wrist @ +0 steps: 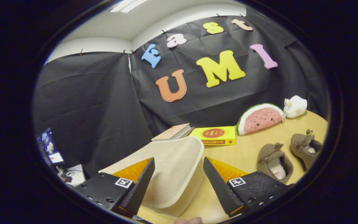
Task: Open the storage box then place both shoes into the box .Put the left shoe in first, then the right shoe, with the right side of both shoes facing outward in a uniform manner.
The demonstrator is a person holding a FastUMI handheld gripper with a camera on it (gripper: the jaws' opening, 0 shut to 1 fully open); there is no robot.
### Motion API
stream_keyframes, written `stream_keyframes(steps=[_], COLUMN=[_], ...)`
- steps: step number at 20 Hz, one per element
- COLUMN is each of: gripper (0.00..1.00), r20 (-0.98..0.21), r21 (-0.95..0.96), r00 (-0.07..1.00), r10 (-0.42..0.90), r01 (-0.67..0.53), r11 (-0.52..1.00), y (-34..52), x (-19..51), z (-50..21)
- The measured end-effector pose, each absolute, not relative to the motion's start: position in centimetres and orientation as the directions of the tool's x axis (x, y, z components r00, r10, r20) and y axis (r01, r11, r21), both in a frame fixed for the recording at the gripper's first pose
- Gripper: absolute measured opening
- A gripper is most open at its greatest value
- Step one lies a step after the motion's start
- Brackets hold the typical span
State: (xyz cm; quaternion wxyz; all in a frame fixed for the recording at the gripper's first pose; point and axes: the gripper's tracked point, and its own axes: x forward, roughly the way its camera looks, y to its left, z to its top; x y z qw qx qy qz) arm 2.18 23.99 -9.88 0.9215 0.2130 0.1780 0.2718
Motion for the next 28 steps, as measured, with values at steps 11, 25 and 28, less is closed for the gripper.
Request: stream_keyframes(steps=[11,25,28], gripper=[0.95,0.00,0.00], r20=[-0.232,-0.149,-0.156], r21=[0.844,0.776,0.692], r00=[0.623,0.682,0.672], r10=[0.747,0.716,0.724], r01=[-0.253,-0.369,-0.449], r11=[0.473,0.512,0.566], y=[27.0,25.8,28.3], x=[2.1,2.8,3.1], z=[-13.2,-2.6,1.8])
